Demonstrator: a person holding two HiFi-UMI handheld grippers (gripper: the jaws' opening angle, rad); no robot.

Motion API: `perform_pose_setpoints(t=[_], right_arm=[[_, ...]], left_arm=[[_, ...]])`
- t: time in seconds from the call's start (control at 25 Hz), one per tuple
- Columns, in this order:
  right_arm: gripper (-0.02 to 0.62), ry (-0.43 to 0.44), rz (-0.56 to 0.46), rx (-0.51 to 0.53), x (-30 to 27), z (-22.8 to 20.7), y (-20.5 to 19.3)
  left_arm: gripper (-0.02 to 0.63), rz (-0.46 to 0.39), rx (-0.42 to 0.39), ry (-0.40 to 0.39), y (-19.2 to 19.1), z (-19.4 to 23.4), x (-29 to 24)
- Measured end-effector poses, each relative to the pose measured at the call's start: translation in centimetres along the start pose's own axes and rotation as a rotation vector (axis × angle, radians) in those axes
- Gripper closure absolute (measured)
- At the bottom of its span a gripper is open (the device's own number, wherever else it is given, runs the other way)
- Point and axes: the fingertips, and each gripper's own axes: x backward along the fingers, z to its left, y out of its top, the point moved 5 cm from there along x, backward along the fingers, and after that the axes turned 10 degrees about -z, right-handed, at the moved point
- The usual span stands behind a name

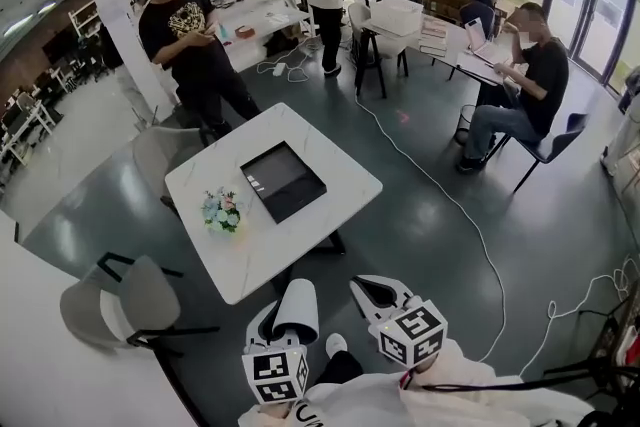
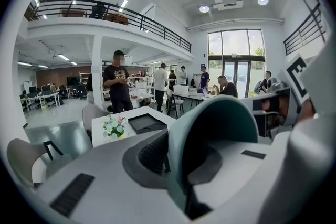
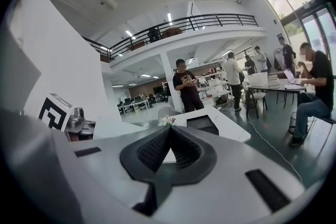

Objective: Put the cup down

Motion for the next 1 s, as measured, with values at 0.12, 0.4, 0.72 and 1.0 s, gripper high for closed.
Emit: perform_pose_setpoints(t=[0.12, 0.4, 0.72, 1.0], right_arm=[[0.591, 0.008, 0.02, -0.006, -2.9, -0.3, -0.2], [0.591, 0.011, 0.039, -0.01, -9.0, -1.4, -0.3], [0.591, 0.01, 0.052, -0.023, -13.0, -2.1, 0.1], [0.591, -0.002, 0.043, -0.034, -13.7, -3.9, 1.0]], left_arm=[[0.574, 0.011, 0.005, 0.007, 0.1, 2.0, -2.1], [0.574, 0.032, 0.014, 0.006, 0.3, 5.6, -6.3], [0.574, 0.045, 0.009, -0.001, 1.2, 7.9, -9.3], [0.574, 0.055, 0.007, 0.01, 1.6, 7.9, -10.8]])
